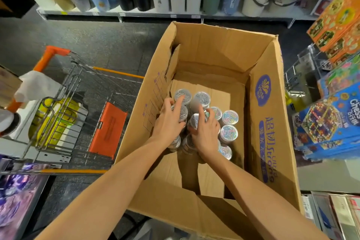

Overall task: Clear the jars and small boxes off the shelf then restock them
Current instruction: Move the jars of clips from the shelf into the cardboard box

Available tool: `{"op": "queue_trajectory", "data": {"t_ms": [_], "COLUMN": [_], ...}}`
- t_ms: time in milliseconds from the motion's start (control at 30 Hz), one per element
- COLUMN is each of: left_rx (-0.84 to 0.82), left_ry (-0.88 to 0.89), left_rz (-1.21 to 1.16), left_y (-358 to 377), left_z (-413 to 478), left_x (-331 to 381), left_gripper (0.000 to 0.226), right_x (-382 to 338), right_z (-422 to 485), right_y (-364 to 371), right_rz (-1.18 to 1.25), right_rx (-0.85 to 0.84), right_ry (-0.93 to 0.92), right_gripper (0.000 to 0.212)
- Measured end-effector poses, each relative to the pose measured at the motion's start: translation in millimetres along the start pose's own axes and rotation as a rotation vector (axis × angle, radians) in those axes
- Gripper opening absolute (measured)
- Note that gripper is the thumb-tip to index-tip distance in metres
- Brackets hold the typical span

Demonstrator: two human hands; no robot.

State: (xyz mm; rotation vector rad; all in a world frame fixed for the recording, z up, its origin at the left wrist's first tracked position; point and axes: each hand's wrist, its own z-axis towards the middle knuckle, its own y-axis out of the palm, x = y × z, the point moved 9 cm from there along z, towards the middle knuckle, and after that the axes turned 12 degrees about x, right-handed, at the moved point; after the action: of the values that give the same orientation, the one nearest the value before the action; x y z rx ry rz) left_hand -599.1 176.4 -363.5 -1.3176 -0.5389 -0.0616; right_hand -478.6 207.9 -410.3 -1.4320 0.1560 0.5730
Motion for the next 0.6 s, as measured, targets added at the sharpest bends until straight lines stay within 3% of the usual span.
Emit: {"op": "queue_trajectory", "data": {"t_ms": [167, 300, 600], "left_rx": [0.027, 0.008, 0.061], "left_ry": [-0.038, -0.038, 0.099], "left_rz": [-0.079, -0.069, -0.085], "left_y": [6, 4, -33], "left_z": [-2, -1, 15], "left_x": [-2, -1, 16], "left_gripper": [0.084, 0.086, 0.083], "right_x": [-3, -6, 2], "right_z": [3, 4, -2], "right_y": [-2, -4, -38], "right_rz": [0.061, 0.033, -0.129], "right_rx": [0.04, 0.055, 0.153], "right_ry": [-0.001, -0.019, -0.046], "right_gripper": [0.083, 0.093, 0.097]}}
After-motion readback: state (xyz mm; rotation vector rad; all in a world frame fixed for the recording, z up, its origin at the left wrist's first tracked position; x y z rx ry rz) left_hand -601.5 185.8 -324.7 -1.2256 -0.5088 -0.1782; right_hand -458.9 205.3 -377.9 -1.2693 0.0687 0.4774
